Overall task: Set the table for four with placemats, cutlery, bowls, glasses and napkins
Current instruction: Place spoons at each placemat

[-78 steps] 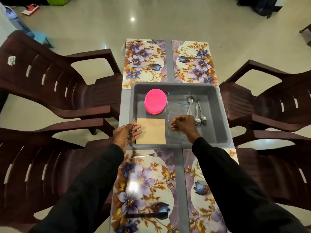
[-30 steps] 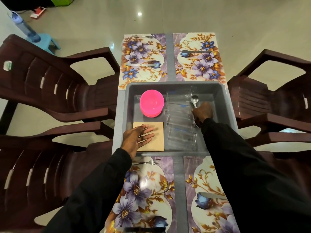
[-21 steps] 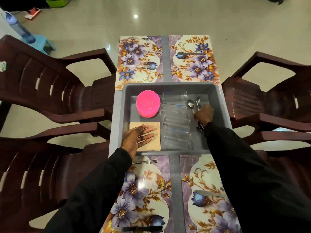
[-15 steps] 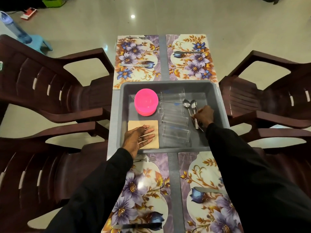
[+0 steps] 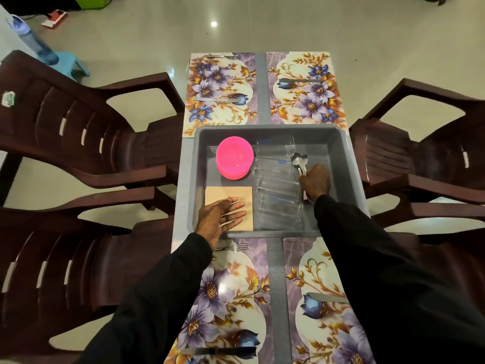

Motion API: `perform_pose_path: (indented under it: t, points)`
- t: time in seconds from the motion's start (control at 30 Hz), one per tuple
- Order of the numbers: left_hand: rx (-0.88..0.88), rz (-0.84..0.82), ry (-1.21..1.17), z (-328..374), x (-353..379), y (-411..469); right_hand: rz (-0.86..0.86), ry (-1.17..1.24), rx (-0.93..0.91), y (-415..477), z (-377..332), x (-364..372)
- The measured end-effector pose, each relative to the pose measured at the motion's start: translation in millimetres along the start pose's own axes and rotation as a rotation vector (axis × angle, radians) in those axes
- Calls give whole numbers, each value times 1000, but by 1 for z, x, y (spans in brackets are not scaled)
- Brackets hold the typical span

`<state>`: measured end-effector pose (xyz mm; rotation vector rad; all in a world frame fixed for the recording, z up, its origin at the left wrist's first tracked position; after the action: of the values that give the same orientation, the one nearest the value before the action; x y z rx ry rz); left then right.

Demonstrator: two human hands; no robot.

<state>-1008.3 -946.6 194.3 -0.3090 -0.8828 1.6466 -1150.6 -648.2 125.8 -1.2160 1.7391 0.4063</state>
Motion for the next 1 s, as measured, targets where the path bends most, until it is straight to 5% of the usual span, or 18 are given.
perform_pose_path:
  t: [0.5, 0.73, 1.0]
  points:
    - [-15, -46, -30, -1, 13, -1, -88, 2, 68, 14, 25, -17]
    - [-13, -150, -40, 0, 40, -10, -92, 141, -72, -15, -7, -70]
    - [-90, -233, -159, -6, 84, -42, -410, 86, -230, -121, -60, -95]
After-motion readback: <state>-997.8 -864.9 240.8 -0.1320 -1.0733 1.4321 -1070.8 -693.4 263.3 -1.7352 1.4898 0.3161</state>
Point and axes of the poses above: each hand's wrist, its own y-axis towards the middle knuckle, its own x-axis out of the palm, z = x × y, the point moved 4 cm from there along y, towards the middle knuckle, and after that the axes turned 2 degrees about z, right-handed, at the moved point
